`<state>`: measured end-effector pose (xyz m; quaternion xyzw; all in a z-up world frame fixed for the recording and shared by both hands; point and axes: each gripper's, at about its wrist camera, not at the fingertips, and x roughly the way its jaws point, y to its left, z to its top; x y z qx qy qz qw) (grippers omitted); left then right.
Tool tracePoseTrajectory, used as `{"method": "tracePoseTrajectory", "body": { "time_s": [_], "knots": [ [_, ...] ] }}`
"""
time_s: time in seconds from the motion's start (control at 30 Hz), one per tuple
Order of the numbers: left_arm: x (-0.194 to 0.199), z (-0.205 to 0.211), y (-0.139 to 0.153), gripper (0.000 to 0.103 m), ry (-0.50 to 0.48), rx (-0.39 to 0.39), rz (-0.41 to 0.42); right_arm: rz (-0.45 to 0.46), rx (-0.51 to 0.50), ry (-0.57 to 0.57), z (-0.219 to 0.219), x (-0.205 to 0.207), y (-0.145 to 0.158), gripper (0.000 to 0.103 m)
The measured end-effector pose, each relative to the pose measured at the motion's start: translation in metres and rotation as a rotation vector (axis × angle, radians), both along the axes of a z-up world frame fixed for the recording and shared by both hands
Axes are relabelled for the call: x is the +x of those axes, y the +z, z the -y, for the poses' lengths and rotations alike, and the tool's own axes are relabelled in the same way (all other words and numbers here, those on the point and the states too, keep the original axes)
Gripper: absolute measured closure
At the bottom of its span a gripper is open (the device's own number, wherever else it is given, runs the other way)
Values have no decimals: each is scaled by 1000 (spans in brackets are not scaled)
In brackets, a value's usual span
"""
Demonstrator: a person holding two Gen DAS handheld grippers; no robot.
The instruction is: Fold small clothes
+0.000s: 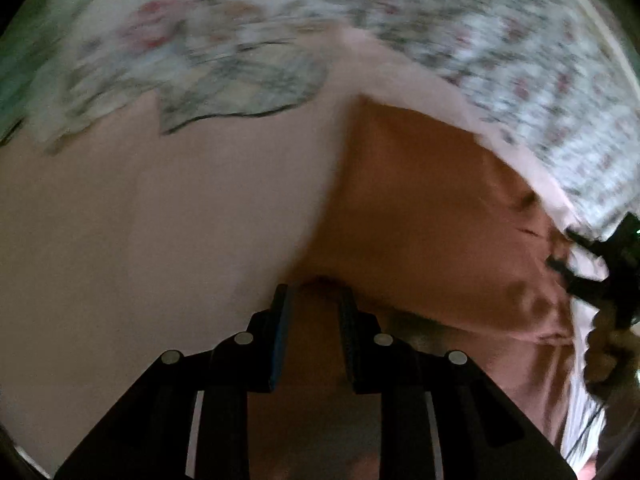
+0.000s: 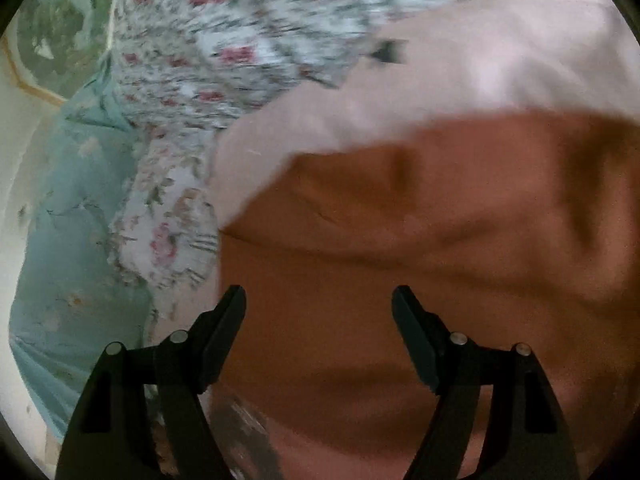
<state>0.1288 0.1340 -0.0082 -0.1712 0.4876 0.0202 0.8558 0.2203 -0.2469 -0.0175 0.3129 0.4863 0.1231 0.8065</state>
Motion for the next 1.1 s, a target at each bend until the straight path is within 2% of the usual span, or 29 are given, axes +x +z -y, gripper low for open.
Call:
{"method": "tracePoseTrajectory", "body": {
  "time_s": [0.07,0.13,0.17,0.23,0.33,0.4,0.5,0.53,0.67,0.77,0.8,0.83,0.9,0.97,1.0,1.03,1.1],
  "knots": [
    [15,16,-2,73,-73,-6,8,-48,-51,-61,19,-26,-12,28],
    [29,31,-16,71,-105,69,-58,-90,-144,-134,40,-51,-21,28],
    [33,34,-23,71,-115,100,-90,-95,-161,-153,47,-58,-22,32],
    [33,36,-28,71,-120,128,-115,-88,-173,-194,60,-74,-15,33],
    [19,33,-19,69,-122,124,-113,-52,-220,-220,69,-95,5,33],
    [5,32,-12,68,-127,117,-109,-31,-202,-219,71,-109,16,33],
    [-23,38,-1,61,-167,117,-111,-15,-183,-174,65,-133,29,33],
    [-35,40,2,57,-185,124,-116,-10,-182,-139,58,-144,34,33],
    [-86,42,10,53,-194,162,-133,-17,-183,-29,38,-182,41,33],
    [-106,44,10,53,-189,115,-136,-40,-145,63,24,-215,38,33],
    [-111,46,10,53,-215,64,-130,-60,-107,98,21,-224,32,33],
    [-117,52,8,53,-260,8,-128,-101,-61,139,16,-232,22,33],
    [-122,63,2,51,-336,-49,-138,-148,-43,177,10,-243,8,33],
    [-125,80,-9,49,-445,-109,-179,-214,-2,230,2,-250,-10,33],
    [-127,90,-19,49,-527,-155,-235,-263,34,268,-3,-255,-21,33],
    [-132,100,-28,49,-605,-173,-305,-290,51,297,-8,-260,-26,33],
    [-152,107,-32,49,-706,-146,-344,-315,44,361,-16,-273,-28,33]
  ]
}}
